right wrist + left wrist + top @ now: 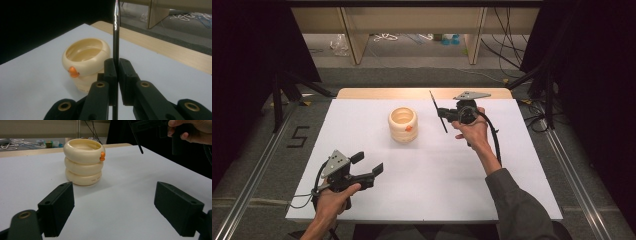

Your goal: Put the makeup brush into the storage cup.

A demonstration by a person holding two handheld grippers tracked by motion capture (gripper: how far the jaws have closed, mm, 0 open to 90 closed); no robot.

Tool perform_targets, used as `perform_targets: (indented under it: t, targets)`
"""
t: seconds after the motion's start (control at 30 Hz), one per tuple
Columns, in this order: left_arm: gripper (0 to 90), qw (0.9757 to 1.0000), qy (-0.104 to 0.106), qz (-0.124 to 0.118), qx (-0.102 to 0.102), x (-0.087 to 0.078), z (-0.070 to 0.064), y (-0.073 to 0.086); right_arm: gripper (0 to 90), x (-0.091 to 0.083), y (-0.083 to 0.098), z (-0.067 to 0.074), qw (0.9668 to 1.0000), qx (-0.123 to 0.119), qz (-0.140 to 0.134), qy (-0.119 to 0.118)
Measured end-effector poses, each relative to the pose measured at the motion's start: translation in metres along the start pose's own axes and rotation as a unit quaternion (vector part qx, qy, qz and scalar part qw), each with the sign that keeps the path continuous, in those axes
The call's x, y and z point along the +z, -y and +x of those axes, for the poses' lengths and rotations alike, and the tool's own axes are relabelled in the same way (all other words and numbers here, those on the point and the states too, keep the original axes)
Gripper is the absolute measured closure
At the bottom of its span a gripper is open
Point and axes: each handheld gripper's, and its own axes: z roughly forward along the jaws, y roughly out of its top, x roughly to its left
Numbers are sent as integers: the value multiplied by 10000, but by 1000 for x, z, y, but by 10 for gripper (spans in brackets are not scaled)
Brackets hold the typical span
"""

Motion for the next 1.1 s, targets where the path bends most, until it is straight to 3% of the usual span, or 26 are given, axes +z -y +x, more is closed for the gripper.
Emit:
perform_targets:
  t: [0.37, 0.73, 1.1]
  targets:
    - [158, 10000, -15, 18, -1, 0, 0, 0, 857, 10, -12, 0, 9993, 27, -355, -65]
    - [158, 10000, -3, 7, -8, 0, 0, 0, 857, 21, -18, 2, 9988, 135, -454, -102]
    - [158, 10000, 10, -20, -18, 0, 0, 0, 857, 33, -27, 7, 9986, -2, -517, -90]
